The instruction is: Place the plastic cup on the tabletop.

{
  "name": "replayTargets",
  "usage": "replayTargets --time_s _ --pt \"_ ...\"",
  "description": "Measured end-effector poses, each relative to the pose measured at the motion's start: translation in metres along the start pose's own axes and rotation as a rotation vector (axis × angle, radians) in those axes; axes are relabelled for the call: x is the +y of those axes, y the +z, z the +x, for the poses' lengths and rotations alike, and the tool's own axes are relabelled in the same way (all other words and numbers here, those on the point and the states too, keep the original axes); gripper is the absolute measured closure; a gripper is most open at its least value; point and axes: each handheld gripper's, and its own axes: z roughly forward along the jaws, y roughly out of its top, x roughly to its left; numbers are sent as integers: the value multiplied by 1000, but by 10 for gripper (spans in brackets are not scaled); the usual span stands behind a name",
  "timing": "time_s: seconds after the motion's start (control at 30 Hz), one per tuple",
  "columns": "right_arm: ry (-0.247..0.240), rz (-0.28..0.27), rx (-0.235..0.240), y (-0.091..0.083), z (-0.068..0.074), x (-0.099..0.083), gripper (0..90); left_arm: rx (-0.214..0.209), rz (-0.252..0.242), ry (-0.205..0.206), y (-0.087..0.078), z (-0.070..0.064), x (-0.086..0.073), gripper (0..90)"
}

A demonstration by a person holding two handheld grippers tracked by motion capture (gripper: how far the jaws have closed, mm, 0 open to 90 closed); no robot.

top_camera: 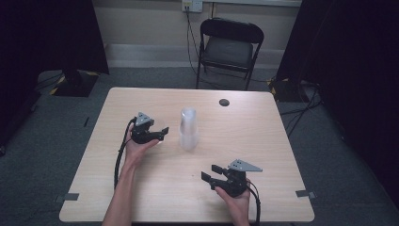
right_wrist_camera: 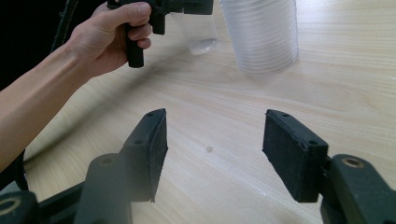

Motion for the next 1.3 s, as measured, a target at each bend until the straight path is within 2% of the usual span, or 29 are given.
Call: replayTargets --time_s 0.03,0.1,0.2,0.3,0.37,0.43,0.53,0.6,0.83,0.87,0.93,0.97,1.03,1.07,1.13,1.3 --pt "0 -1 2 0 0 0 400 4 11 12 -1 1 0 216" --pt "-1 -3 2 -1 0 0 400 7 27 7 -1 2 -1 189" --pt "2 -5 0 -1 0 0 400 18 5 16 -4 1 -5 177" --pt "1 -5 -3 -1 -1 0 399 21 -6 -7 -7 1 -6 164" --pt "-11 3 -7 -1 0 0 399 30 -11 -9 -10 0 -7 160" --pt "-17 7 -12 -1 0 -1 397 44 19 -22 -13 0 -6 159" --pt "-17 4 -17 -1 1 -1 394 25 30 -52 -16 0 -6 160" --pt "-17 4 -20 -1 1 -1 391 27 44 -47 -18 0 -5 160" --pt "-21 -8 -33 -4 -1 -4 374 56 13 -24 -27 -8 -9 167" --pt "-21 -8 -35 -4 -2 -5 370 56 8 -37 -29 -8 -9 167" --pt "-18 -6 -38 -4 -2 -5 363 25 2 -69 -33 -8 -8 161" --pt "-17 -8 -40 -4 -2 -6 361 29 8 -64 -36 -9 -7 161" --pt "-13 -10 -41 -5 -3 -6 359 81 14 -26 -42 -12 -3 169" --pt "-14 -12 -43 -5 -3 -6 359 82 14 -19 -45 -13 -2 169" --pt "-11 -17 -47 -7 -3 -5 358 68 8 -37 -50 -12 -1 167" --pt "-11 -26 -55 -11 -5 -4 357 86 -20 -36 -62 -15 -6 165"
